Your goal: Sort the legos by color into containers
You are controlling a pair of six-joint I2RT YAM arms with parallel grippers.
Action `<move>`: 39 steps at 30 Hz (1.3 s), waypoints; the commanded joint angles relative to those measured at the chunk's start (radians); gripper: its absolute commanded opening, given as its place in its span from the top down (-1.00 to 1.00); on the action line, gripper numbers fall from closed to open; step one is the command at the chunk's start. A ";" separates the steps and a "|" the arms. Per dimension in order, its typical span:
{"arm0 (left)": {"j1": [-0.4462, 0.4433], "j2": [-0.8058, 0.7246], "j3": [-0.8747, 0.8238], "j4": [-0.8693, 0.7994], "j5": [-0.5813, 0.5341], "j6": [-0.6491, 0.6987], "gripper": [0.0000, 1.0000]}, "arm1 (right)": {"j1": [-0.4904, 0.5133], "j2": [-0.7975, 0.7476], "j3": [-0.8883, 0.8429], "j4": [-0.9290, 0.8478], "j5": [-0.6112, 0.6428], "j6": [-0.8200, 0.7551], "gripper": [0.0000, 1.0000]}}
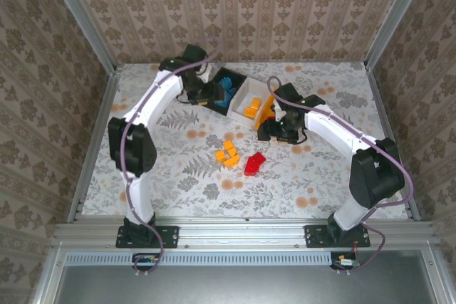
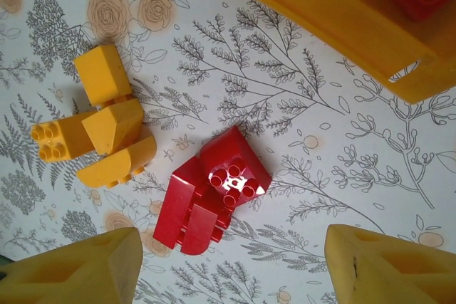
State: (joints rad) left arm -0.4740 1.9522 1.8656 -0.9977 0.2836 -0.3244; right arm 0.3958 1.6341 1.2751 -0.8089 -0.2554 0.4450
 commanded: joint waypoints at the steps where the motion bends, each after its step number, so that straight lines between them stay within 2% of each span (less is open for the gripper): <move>1: -0.069 -0.073 -0.200 -0.020 -0.024 0.249 -0.22 | -0.015 -0.017 -0.018 0.029 -0.022 0.024 -0.39; 6: -0.138 -0.192 -0.461 0.148 -0.007 0.408 -0.23 | -0.025 -0.052 -0.054 0.079 -0.021 0.050 -0.39; 11: -0.160 -0.220 -0.556 0.236 0.016 0.536 -0.23 | -0.027 -0.064 -0.070 0.079 -0.023 0.064 -0.38; 21: -0.155 -0.095 -0.486 0.153 0.049 0.670 -0.23 | -0.028 -0.115 -0.104 0.075 0.012 0.090 -0.39; 26: -0.155 -0.077 -0.499 0.145 0.072 0.689 -0.25 | -0.028 -0.124 -0.115 0.080 0.021 0.107 -0.38; 39: -0.147 -0.018 -0.494 0.129 0.025 0.697 -0.29 | -0.027 -0.120 -0.112 0.089 0.027 0.134 -0.39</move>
State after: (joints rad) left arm -0.6270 1.9259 1.3628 -0.8391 0.3138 0.3386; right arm 0.3710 1.5337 1.1702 -0.7284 -0.2462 0.5583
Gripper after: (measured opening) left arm 0.642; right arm 0.693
